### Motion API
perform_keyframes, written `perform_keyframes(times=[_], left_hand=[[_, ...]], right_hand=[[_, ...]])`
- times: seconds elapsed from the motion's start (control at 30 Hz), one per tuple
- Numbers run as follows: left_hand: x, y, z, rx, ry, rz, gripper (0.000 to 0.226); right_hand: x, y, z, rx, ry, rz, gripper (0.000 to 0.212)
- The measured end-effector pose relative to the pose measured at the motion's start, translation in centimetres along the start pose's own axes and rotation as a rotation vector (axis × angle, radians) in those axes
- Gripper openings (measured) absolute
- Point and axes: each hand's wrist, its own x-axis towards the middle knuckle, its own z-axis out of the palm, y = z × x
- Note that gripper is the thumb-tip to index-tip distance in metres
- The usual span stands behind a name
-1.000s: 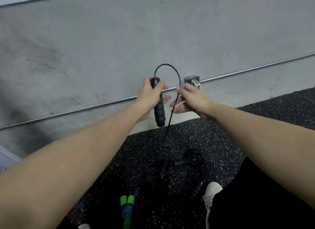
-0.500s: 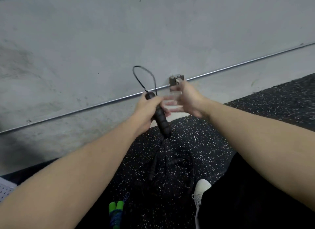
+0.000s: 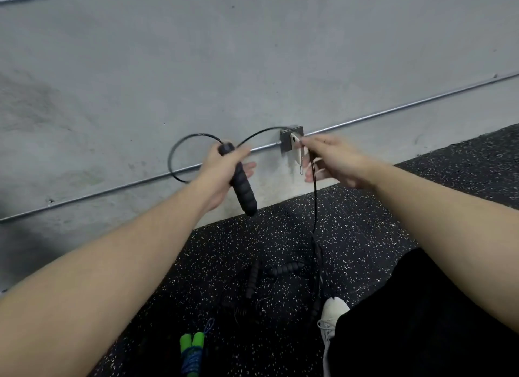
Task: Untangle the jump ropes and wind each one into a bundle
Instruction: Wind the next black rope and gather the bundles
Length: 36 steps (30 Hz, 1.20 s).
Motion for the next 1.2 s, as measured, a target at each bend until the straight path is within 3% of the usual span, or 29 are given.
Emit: perform_keyframes(times=[0.27, 0.33, 0.43, 0.5, 0.67, 0.73, 0.83, 1.0, 1.13, 1.2], left_hand=[[-3.4, -6.3, 5.0, 0.246, -0.398, -0.101, 0.028], [-3.8, -6.6, 5.7, 0.263, -0.371, -0.085, 0.016], [-3.4, -5.8, 5.6, 0.155, -0.212, -0.032, 0.008], [-2.6, -4.5, 5.1, 0.03, -0.114, -0.018, 0.011], [-0.4, -0.4, 3.1, -0.275, 0.043, -0.011, 0.016], [0.3, 1.0, 2.3, -0.366, 0.094, 0.011, 0.013], [0.4, 2.1, 1.0, -0.393, 0.103, 0.053, 0.018], [-0.6, 0.0, -0.4, -0.219, 0.072, 0.066, 0.033], [-1.7, -2.0, -0.5, -0.241, -0.005, 0.0, 0.051], [-2.2, -3.3, -0.5, -0.169, -0.073, -0.04, 0.045]], right_hand=[[1.0, -2.0, 2.6, 0.452, 0.168, 0.007, 0.018], [1.1, -1.9, 2.6, 0.498, 0.186, 0.03, 0.019], [1.2, -1.2, 1.8, 0.463, 0.173, 0.137, 0.039], [0.8, -0.6, 1.1, 0.319, 0.096, 0.213, 0.042], [-0.7, 1.0, 1.2, -0.514, -0.467, 0.197, 0.025], [-0.9, 1.4, 2.1, -0.747, -0.558, 0.142, 0.016], [0.1, 1.8, 3.5, -0.812, -0.393, 0.034, 0.017], [1.8, 0.1, 5.0, -0.408, -0.044, -0.064, 0.015], [2.6, -1.1, 5.7, -0.236, 0.082, -0.076, 0.009], [2.8, -1.5, 6.3, -0.194, 0.089, -0.058, 0.01]])
